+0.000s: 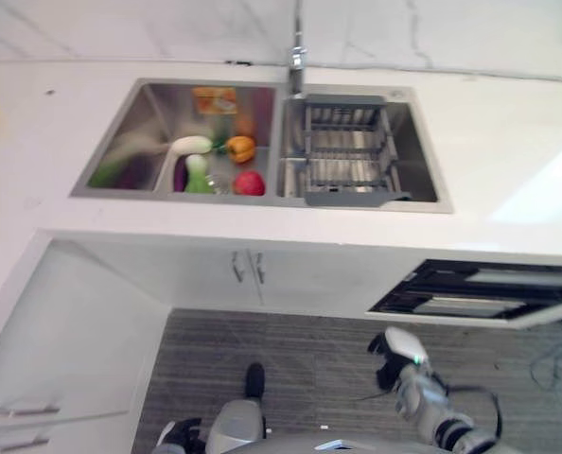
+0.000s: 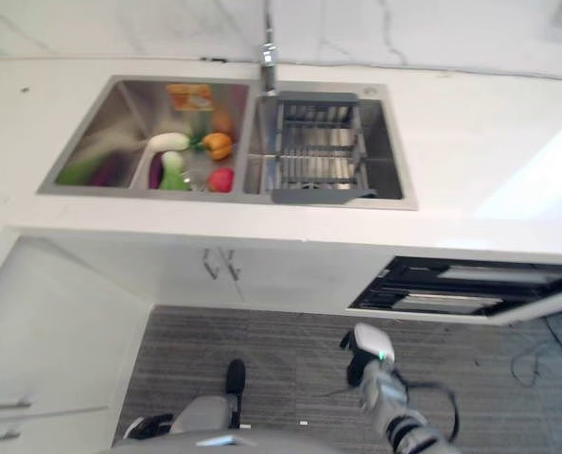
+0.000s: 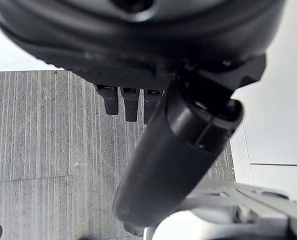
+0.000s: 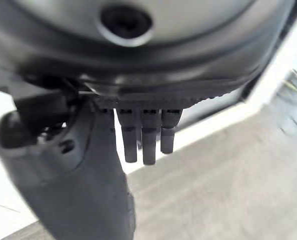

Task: Place the dishes in the dishwasher.

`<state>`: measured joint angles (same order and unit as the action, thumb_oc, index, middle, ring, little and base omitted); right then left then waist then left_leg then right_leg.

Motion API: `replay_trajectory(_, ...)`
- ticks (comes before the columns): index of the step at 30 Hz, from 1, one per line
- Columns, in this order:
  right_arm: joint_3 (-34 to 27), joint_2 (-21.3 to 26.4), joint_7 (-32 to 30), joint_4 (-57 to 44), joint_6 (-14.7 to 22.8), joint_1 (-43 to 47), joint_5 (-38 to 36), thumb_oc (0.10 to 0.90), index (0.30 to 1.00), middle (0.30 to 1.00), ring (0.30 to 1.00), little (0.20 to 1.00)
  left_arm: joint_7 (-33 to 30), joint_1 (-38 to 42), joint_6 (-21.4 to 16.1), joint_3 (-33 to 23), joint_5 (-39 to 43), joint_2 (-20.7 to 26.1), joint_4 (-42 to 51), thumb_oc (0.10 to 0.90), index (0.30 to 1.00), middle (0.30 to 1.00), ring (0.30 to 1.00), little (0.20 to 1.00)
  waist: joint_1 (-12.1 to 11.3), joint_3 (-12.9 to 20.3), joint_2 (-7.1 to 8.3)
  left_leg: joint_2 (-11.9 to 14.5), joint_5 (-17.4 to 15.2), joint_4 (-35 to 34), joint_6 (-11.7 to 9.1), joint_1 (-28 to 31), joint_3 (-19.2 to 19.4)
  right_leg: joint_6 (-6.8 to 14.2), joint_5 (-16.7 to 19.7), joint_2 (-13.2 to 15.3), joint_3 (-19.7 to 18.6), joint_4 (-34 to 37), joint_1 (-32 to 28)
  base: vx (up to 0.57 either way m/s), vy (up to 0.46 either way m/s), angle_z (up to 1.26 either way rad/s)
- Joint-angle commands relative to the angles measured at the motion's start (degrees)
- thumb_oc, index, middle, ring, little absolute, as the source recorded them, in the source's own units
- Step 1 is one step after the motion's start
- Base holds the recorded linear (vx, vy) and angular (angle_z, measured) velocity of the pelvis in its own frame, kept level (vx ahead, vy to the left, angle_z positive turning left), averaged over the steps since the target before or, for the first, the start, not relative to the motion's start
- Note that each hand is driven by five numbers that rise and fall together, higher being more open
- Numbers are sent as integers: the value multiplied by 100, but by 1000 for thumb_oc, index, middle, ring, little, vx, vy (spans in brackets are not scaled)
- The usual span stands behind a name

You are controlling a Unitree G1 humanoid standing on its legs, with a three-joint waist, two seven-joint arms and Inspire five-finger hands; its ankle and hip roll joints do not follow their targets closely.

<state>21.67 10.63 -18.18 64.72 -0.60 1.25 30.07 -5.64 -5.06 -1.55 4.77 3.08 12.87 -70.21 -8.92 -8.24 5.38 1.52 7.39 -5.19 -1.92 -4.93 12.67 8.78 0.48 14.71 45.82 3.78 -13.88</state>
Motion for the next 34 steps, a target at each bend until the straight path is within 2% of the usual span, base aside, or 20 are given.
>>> replay_trajectory(1, -55, 412, 76, 487, 71, 220, -847, 800, 900, 900, 900, 900, 103, 401, -280, 142, 351, -189, -254, 800, 900, 900, 900, 900, -170, 334, -249, 260, -634, 20, -92, 384, 95, 277, -11, 62, -430, -346, 81, 11, 166, -25)
replay_trajectory(2, -305, 361, 190, 758, 44, 80, -1201, 800, 900, 900, 900, 900, 233, 433, -328, 125, 632, -191, -166, 800, 900, 900, 900, 900, -93, 324, -255, 200, -696, 19, -30, 461, 51, 308, 23, 179, -474, -655, 121, 14, 205, -20)
replay_trajectory(6, -646, 390, 398, 1072, 12, -36, -1624, 800, 900, 900, 900, 900, 442, 492, -368, 265, 734, -158, -65, 800, 900, 900, 900, 900, 26, 303, -274, 11, -853, 19, 140, 642, -34, 453, 211, 551, -607, -1397, 254, 33, 211, 11)
replay_trajectory(7, -769, 429, 581, 1140, 30, -98, -1812, 800, 900, 900, 900, 900, 511, 501, -361, 368, 661, -135, -38, 800, 900, 900, 900, 900, 135, 287, -278, -134, -950, 19, 239, 777, -118, 513, 539, 798, -817, -2009, 391, 100, 354, 18)
replay_trajectory(8, -807, 456, 623, 1132, 43, -112, -1857, 800, 900, 900, 900, 900, 523, 524, -354, 457, 637, -117, -30, 800, 900, 900, 900, 900, 213, 248, -284, -226, -977, 19, 309, 849, -225, 530, 758, 917, -1042, -2428, 516, 84, 262, 16)
replay_trajectory(9, -808, 459, 624, 1131, 43, -111, -1857, 800, 900, 900, 900, 900, 523, 525, -354, 457, 637, -119, -30, 800, 900, 900, 900, 900, 209, 245, -278, -240, -980, 19, 318, 849, -221, 535, 748, 941, -1056, -2461, 533, 65, 185, 28)
replay_trajectory(10, -806, 469, 660, 1115, 46, -98, -1908, 800, 900, 900, 900, 900, 535, 540, -344, 523, 626, -110, 8, 800, 900, 900, 900, 900, 270, 208, -305, -289, -1017, 19, 376, 929, -305, 496, 772, 1004, -1305, -2863, 694, 45, 163, 57)
replay_trajectory(12, -931, 447, 718, 1154, 89, -12, -2282, 800, 900, 900, 900, 900, 582, 624, -319, 639, 521, -68, -55, 800, 900, 900, 900, 900, 416, 143, -371, -320, -1074, 19, 451, 1042, -451, 458, 700, 822, -1973, -3503, 1144, 28, 181, 85)
replay_trajectory(13, -1051, 408, 711, 1146, 141, 43, -2644, 800, 900, 900, 900, 900, 598, 671, -309, 705, 531, -86, -119, 800, 900, 900, 900, 900, 509, 114, -453, -250, -967, 19, 469, 1032, -512, 178, 438, 526, -2269, -3591, 1456, 11, 94, 90)
replay_trajectory(14, -1157, 373, 732, 1137, 181, 88, -3011, 800, 900, 900, 900, 900, 604, 724, -306, 719, 520, -100, -172, 800, 900, 900, 900, 900, 574, 106, -478, -234, -969, 19, 444, 1092, -629, 52, 69, 253, -2521, -3389, 1570, 16, 41, 65)
replay_trajectory(16, -1429, 287, 752, 1234, 260, 149, -3769, 800, 900, 900, 900, 900, 586, 838, -287, 767, 445, -123, -337, 800, 900, 900, 900, 900, 659, 68, -531, -215, -978, 19, 399, 1115, -834, 2, -157, 23, -2746, -2804, 1683, 79, -60, 39)
replay_trajectory(18, -1595, 214, 863, 1261, 354, 217, -4300, 800, 900, 900, 900, 900, 525, 948, -285, 881, 320, -171, -469, 800, 900, 900, 900, 900, 799, 26, -508, -224, -1020, 19, 342, 1181, -1011, 3, -107, -103, -3159, -2032, 1730, 84, -84, 42)
replay_trajectory(19, -1603, 200, 911, 1333, 339, 231, -4379, 800, 900, 900, 900, 900, 500, 1001, -277, 926, 247, -184, -511, 800, 900, 900, 900, 900, 854, 22, -501, -245, -1022, 19, 341, 1226, -1108, 80, -70, -217, -3361, -1956, 1775, 45, -25, 41)
replay_trajectory(22, -1537, 199, 985, 1421, 279, 218, -4223, 800, 900, 900, 900, 900, 328, 1030, -248, 1101, -229, -155, -627, 800, 900, 900, 900, 900, 881, 124, -445, -273, -1087, 19, 320, 1283, -1189, 65, -113, -275, -3273, -1574, 1522, 121, -106, 59)
replay_trajectory(26, -1460, 287, 992, 1509, 217, 213, -3842, 800, 900, 900, 900, 900, 156, 961, -212, 1513, -1213, -137, -793, 800, 900, 900, 900, 900, 853, 400, -452, -167, -1135, 19, 165, 1279, -1053, 99, -44, -343, -2873, -621, 878, 109, -107, 26)
replay_trajectory(34, -1577, 418, 959, 1532, 252, 262, -4035, 800, 900, 900, 900, 900, 64, 1029, -265, 1590, -1111, -197, -536, 800, 900, 900, 900, 900, 807, 474, -477, 12, -1086, 19, -29, 1262, -1052, 29, 1, -505, -2737, -34, 548, 40, -101, -2)
